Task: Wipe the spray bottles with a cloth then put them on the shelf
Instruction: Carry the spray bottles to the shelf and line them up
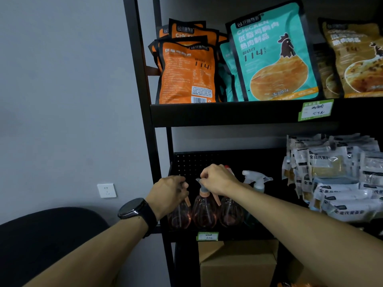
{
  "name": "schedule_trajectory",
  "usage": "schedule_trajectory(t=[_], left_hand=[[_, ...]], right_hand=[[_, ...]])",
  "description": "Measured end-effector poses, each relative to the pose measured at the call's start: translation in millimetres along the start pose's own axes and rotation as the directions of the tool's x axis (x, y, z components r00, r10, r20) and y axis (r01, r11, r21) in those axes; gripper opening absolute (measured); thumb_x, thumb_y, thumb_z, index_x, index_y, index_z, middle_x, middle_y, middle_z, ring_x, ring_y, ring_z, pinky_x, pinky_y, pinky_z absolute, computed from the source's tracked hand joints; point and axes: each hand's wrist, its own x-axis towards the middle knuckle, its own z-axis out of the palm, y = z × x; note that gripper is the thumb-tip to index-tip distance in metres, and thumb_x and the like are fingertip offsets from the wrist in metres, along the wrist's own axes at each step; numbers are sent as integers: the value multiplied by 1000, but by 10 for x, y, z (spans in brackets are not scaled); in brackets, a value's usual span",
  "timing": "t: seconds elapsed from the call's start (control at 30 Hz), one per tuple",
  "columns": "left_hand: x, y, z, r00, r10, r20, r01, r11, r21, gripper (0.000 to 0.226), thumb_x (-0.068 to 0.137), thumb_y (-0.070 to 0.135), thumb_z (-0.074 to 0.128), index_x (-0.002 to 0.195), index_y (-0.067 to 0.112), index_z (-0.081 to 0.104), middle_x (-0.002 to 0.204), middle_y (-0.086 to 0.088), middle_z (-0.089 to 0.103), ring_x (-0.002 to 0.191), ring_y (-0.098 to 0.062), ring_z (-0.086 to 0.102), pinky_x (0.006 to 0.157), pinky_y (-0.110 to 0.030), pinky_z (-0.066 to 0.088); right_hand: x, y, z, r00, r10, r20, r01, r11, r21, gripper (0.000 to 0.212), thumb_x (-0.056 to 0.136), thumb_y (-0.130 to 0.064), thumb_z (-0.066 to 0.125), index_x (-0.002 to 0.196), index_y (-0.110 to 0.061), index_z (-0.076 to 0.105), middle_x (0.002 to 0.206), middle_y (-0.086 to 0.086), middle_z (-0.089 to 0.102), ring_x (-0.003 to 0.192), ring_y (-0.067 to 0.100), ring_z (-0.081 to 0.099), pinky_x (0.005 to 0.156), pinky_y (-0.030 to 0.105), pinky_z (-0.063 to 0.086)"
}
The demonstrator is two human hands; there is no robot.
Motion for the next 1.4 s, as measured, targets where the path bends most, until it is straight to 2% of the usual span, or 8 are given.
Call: schedule_trajectory(t=[0.27,0.5,0.87,1.03,1.13,1.23,1.3,1.4], left_hand=[[26,-31,98,997,13,-71,-13,1000,9,35,99,30,59,131,18,61,124,-1,62,109,-19,61,88,-27,46],[81,-44,46,998,54,-23,-52,996,74,35,105,30,49,133,15,63,130,-5,63,115,-23,62,96,-36,49],[19,-123,25,992,122,45,-129,967,220,25,105,9,38,124,9,55,116,-7,61,96,-30,66,73,-31,46],[-24,-88,-24,986,148,78,-162,957,241,27,105,10,38,129,7,52,120,-9,60,102,-33,64,77,-33,45],[-25,-92,-37,985,151,90,-169,952,254,31,105,9,39,133,7,51,127,-9,59,108,-31,63,83,-34,48],[-33,-116,-50,984,140,108,-164,951,261,41,102,4,41,143,6,45,140,-9,54,120,-29,60,93,-33,48],[-43,-126,-54,983,142,113,-167,949,266,44,100,0,42,143,6,45,140,-10,54,119,-30,60,93,-32,48],[-50,-129,-59,983,145,109,-169,950,262,42,99,-1,42,141,5,47,137,-10,55,116,-30,61,91,-33,48]], right_hand=[[79,-18,35,999,29,24,-28,1000,-10,7,84,-17,69,88,-20,74,82,0,65,87,18,60,112,39,29],[61,-11,28,999,35,32,-36,999,15,23,80,-10,66,93,-25,76,97,-1,73,100,16,64,114,40,30],[89,-21,69,998,69,15,-69,997,45,21,80,-16,68,97,-25,75,100,-3,73,100,15,65,114,39,31],[75,-40,51,996,88,24,-89,995,44,14,77,-9,65,81,-20,73,78,0,66,79,17,58,111,40,35],[63,-78,21,991,128,38,-130,990,62,17,79,-7,66,90,-16,76,89,4,71,89,20,65,109,37,38],[64,-102,11,984,163,65,-170,978,118,18,83,-7,68,99,-12,75,100,6,72,97,21,67,83,25,49],[62,-116,16,980,189,64,-196,968,155,16,85,-6,65,98,-9,73,98,7,73,92,20,68,58,20,43],[64,-149,39,972,230,44,-234,951,200,17,84,-5,63,99,-6,71,96,7,72,89,18,68,48,18,33]])
